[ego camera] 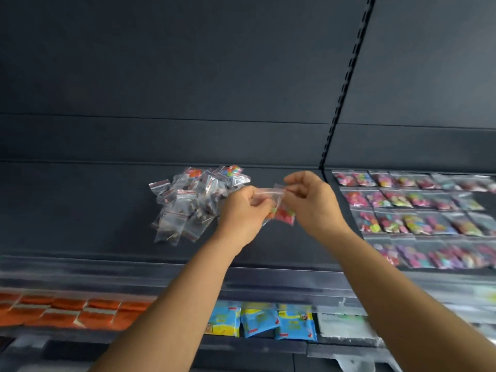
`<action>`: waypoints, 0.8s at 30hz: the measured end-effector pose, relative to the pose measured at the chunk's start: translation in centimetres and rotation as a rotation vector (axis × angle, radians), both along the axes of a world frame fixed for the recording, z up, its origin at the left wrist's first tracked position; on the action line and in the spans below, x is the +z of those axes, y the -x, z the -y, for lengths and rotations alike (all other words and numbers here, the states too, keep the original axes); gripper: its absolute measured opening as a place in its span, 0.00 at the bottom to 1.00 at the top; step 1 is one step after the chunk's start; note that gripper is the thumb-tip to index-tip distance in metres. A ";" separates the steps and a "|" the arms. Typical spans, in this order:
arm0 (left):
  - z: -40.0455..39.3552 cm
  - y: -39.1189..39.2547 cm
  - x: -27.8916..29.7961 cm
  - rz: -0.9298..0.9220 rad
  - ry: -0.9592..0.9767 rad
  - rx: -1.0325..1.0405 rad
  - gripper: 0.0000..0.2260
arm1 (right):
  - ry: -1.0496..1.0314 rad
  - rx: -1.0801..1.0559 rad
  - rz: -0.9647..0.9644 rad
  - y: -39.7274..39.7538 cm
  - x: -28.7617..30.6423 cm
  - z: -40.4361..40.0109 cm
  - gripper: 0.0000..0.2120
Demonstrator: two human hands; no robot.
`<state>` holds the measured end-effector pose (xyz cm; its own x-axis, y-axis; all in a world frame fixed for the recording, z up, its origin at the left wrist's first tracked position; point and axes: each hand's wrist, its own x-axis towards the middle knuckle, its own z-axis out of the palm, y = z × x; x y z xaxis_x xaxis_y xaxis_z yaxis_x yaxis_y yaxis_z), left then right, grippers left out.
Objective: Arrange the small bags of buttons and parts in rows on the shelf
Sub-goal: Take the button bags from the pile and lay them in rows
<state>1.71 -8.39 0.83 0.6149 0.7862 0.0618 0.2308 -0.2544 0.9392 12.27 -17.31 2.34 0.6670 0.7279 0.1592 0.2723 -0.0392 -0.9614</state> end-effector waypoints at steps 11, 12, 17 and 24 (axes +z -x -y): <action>6.9 -10.5 1.2 0.132 0.177 -0.061 0.04 | 0.010 -0.121 -0.176 -9.2 0.1 8.0 0.09; 7.6 -11.7 1.2 0.136 0.200 -0.066 0.04 | 0.013 -0.118 -0.183 -10.3 -0.2 8.8 0.04; 12.1 -18.6 1.1 0.099 0.183 -0.082 0.02 | 0.053 -0.192 -0.139 -17.6 -0.8 13.7 0.09; 18.9 -28.0 1.2 0.038 0.123 -0.031 0.11 | 0.059 -0.243 -0.075 -27.6 -0.8 20.2 0.11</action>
<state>29.73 -27.26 2.04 0.6383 0.7697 -0.0104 0.1886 -0.1433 0.9716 39.83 -37.52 1.54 0.8315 0.5518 0.0645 0.1759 -0.1515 -0.9727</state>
